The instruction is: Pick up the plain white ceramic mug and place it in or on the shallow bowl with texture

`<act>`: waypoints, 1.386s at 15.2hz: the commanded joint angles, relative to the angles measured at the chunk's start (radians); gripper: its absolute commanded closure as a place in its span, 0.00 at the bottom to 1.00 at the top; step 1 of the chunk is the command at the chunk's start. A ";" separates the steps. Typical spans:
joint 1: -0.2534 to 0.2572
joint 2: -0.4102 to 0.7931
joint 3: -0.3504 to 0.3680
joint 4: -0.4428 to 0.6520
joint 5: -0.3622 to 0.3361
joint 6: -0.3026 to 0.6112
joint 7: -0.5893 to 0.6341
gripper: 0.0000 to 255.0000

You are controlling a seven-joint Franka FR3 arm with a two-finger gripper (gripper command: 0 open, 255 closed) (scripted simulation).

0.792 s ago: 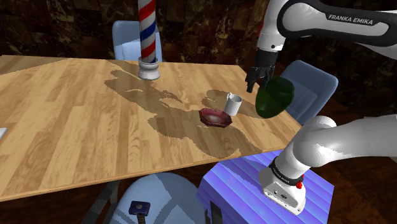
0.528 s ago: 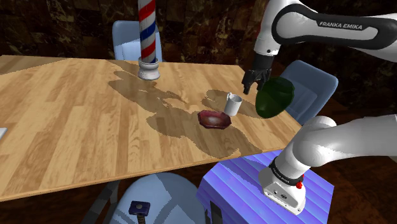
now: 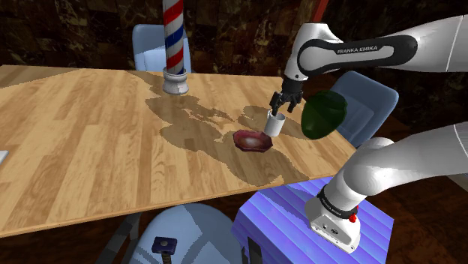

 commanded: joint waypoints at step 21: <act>-0.032 0.265 -0.039 -0.057 -0.022 0.405 0.009 0.00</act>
